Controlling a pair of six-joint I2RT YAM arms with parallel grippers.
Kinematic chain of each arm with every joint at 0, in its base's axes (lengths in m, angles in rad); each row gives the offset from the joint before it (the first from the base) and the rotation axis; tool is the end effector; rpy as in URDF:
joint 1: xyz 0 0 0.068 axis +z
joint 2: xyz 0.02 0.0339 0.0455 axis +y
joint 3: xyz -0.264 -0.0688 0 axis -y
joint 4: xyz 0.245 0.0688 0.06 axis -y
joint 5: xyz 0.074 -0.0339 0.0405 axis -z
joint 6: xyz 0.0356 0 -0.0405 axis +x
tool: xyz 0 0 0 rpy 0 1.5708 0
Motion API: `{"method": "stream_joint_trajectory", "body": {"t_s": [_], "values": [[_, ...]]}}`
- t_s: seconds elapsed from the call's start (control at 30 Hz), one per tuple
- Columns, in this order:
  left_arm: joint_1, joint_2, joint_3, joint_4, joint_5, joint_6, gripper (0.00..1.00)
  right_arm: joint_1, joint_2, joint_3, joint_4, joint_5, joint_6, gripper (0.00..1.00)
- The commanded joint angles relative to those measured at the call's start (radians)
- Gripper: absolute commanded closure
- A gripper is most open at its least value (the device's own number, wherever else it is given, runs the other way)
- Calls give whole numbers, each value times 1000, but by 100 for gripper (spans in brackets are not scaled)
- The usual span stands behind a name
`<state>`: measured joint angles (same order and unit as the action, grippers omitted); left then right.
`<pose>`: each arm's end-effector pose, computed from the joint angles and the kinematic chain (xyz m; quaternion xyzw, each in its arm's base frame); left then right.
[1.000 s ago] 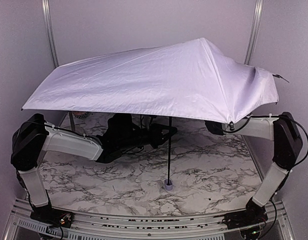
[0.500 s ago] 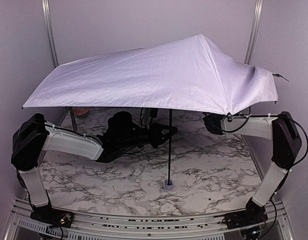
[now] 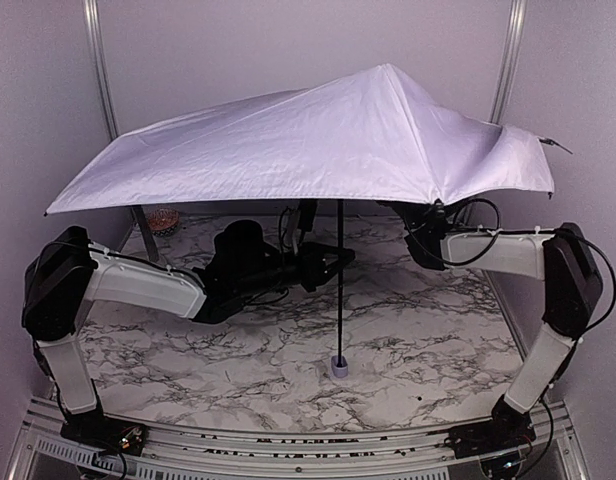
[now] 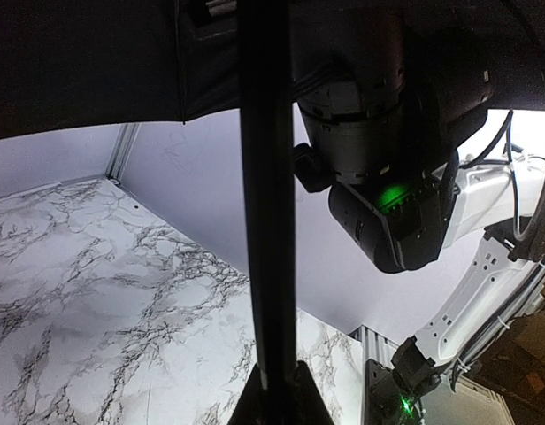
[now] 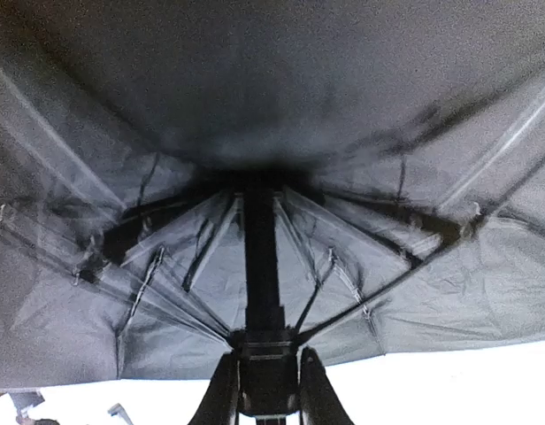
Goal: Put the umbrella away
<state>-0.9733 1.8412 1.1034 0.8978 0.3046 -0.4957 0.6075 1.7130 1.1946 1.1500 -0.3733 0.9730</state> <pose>0.2268 -0.3522 0.2647 0.2638 0.5953 -0.5774 0.4926 0.3099 0.2312 0.3688 -0.0819 0.4673 0.6817 0.5569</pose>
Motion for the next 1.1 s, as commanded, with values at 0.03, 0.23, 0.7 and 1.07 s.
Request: {"method": "stream_joint_trajectory", "body": {"t_s": [0.03,0.23,0.7,1.07], "values": [[-1,-3,36,70,19,35,100,2,-4,29,-16,22,1,100],[1,-7,37,66,19,38,100,2,-13,24,-24,22,-8,100],[87,-123,-10,-11,-62,131,100,67,-136,-16,-469,-59,-485,96],[82,-150,23,-19,-68,155,100,89,-132,-166,-466,40,-599,91]]}}
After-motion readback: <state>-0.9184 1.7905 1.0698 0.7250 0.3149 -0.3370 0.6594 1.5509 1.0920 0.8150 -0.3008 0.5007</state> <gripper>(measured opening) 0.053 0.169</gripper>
